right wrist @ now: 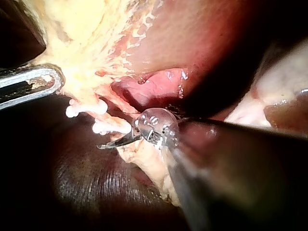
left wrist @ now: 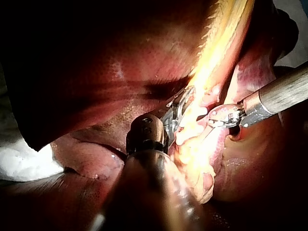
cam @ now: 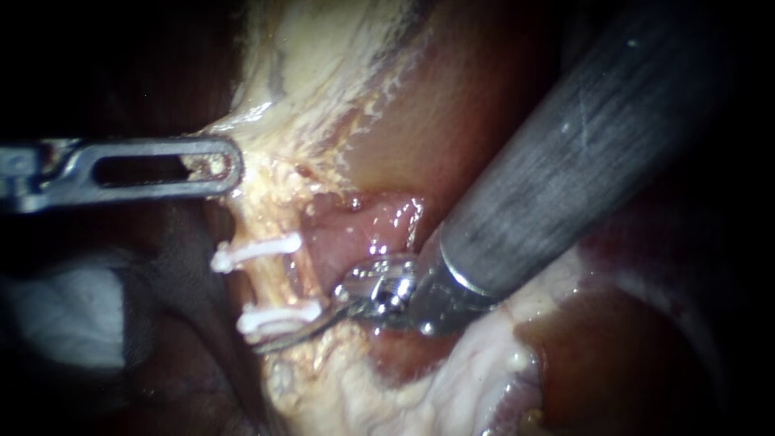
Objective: Go to the cutting position left tube
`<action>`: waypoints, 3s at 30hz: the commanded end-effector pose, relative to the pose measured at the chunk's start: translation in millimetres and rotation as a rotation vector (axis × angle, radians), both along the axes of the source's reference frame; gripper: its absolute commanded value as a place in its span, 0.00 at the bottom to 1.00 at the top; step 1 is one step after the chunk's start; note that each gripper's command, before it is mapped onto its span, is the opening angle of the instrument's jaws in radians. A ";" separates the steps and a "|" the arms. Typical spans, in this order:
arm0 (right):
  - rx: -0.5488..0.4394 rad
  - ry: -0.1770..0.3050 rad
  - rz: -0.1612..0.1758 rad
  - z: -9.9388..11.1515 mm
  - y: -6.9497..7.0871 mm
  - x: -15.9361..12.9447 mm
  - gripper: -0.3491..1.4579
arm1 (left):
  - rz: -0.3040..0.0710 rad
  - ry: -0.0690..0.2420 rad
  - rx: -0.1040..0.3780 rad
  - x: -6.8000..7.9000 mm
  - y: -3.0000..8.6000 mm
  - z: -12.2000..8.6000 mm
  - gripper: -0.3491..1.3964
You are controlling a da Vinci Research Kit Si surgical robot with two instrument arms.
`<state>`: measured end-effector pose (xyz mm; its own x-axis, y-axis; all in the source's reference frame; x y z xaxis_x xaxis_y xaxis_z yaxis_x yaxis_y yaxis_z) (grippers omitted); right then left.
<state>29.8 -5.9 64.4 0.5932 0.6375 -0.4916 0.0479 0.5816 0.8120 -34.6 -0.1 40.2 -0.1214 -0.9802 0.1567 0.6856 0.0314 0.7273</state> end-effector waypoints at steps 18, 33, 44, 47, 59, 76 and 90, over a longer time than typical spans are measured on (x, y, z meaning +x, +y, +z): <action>-0.001 0.002 -0.003 -0.3 -0.2 -0.4 0.98 | 0.000 0.000 0.000 0.2 -0.1 -0.2 0.00; 0.011 0.010 -0.015 -2.7 0.3 -3.2 0.98 | 0.000 0.000 0.000 0.4 -0.3 -0.5 0.00; -0.018 0.015 0.008 -7.1 2.2 -6.6 0.99 | 0.000 0.000 0.000 0.5 -0.4 -0.6 0.00; -0.033 0.017 0.022 -8.3 2.7 -7.2 0.99 | 0.000 0.000 0.000 0.5 -0.4 -0.7 0.00; -0.038 0.015 0.042 -8.7 3.3 -6.1 0.99 | -0.003 -0.001 -0.001 0.4 -0.5 -0.9 0.00; -0.031 0.018 0.036 -6.4 3.1 -3.2 0.99 | -0.013 -0.001 -0.003 0.0 -1.0 -1.9 0.00; -0.002 0.058 0.020 -6.1 2.7 -2.1 0.99 | -0.013 0.000 -0.003 0.0 -1.1 -2.0 0.00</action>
